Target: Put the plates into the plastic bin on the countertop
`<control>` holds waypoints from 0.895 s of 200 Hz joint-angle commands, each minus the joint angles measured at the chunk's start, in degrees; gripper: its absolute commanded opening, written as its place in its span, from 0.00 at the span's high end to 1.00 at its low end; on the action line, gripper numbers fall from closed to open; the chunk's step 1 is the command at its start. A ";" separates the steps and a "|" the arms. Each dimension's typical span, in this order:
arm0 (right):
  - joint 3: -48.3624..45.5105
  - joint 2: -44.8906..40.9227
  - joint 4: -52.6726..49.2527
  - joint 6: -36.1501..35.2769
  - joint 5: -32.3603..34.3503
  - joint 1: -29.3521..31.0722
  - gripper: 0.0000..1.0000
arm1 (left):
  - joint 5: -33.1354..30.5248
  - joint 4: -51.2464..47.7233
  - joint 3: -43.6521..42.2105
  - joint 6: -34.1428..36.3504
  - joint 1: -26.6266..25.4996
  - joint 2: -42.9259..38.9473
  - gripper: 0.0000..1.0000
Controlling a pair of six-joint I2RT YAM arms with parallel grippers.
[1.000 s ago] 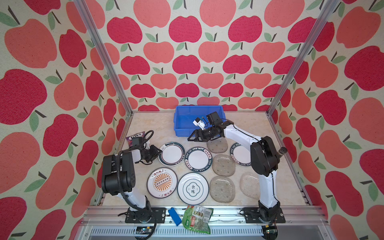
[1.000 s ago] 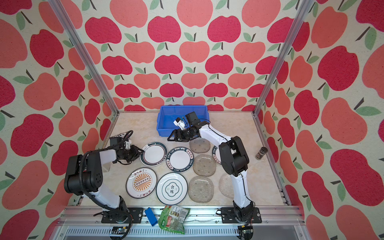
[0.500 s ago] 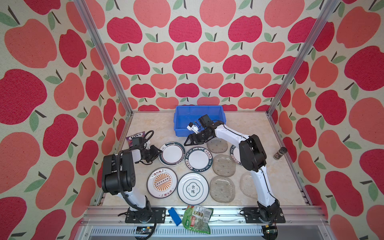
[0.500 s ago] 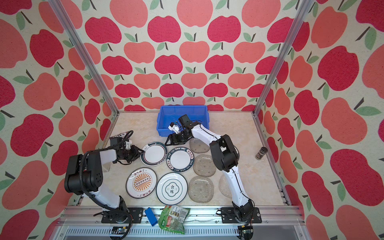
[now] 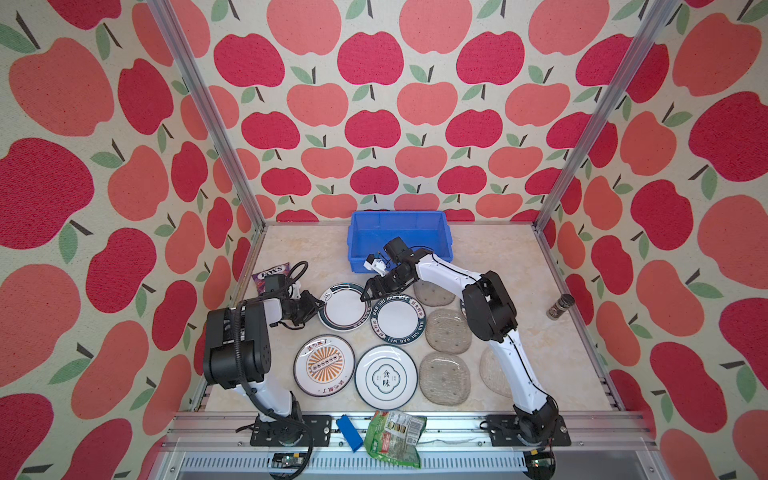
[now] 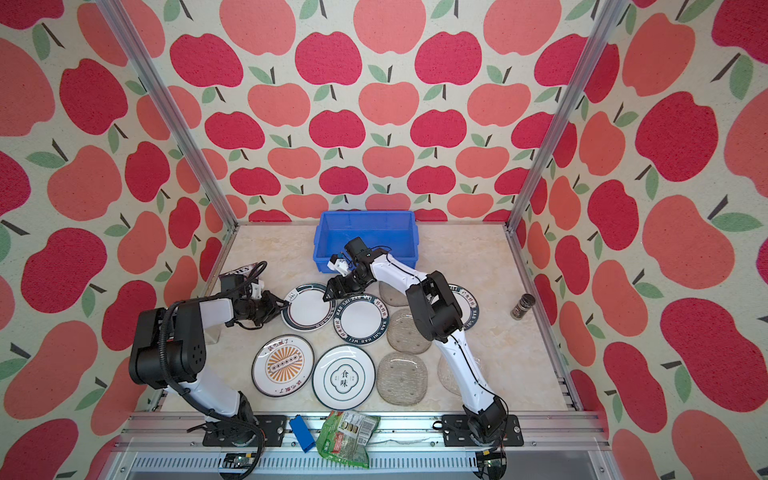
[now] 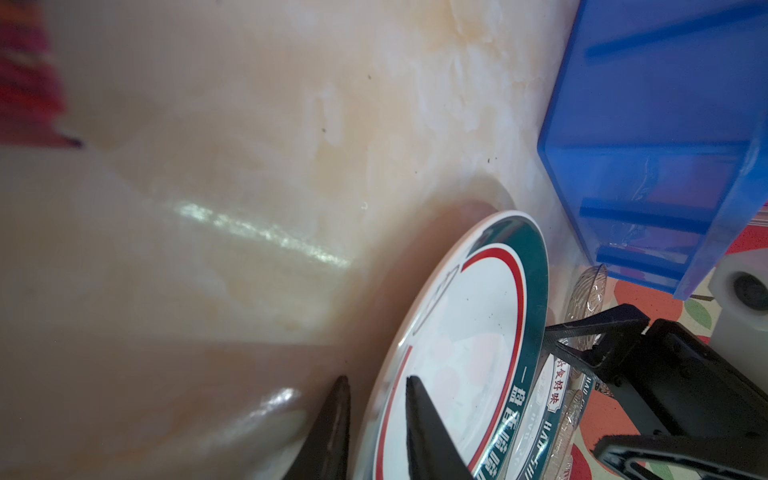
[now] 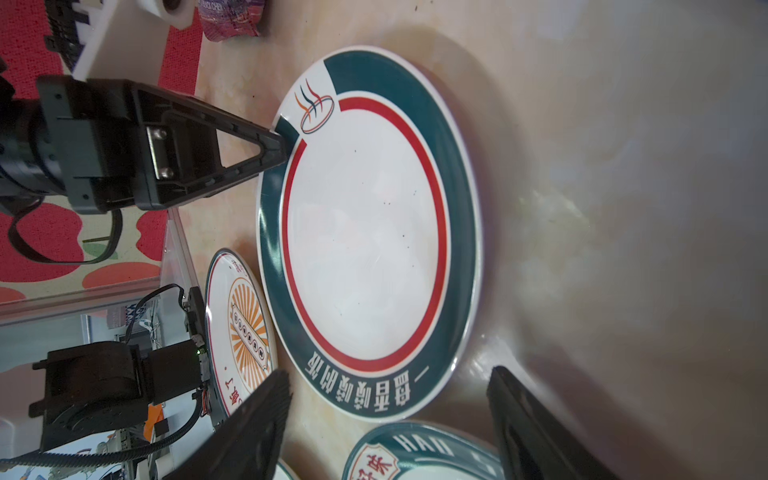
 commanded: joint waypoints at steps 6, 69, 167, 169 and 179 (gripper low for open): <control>2.39 1.85 -0.52 -0.38 -0.05 -0.11 0.22 | -0.36 -4.57 -0.29 0.94 -0.71 1.88 0.73; 9.31 5.07 -2.65 -0.24 -2.17 1.56 0.23 | -0.36 -4.49 -0.11 0.81 -1.15 1.92 0.73; 17.76 9.08 -6.11 0.50 -2.37 3.71 0.23 | 0.70 -2.93 -0.77 0.11 -0.24 1.48 1.00; 17.75 9.05 -6.15 0.51 -2.36 3.72 0.24 | 0.70 -2.85 -0.80 0.07 -0.16 1.47 1.00; 17.99 8.77 -6.20 0.71 -2.27 3.75 0.23 | 0.70 -2.65 -1.03 -0.06 0.00 1.17 1.00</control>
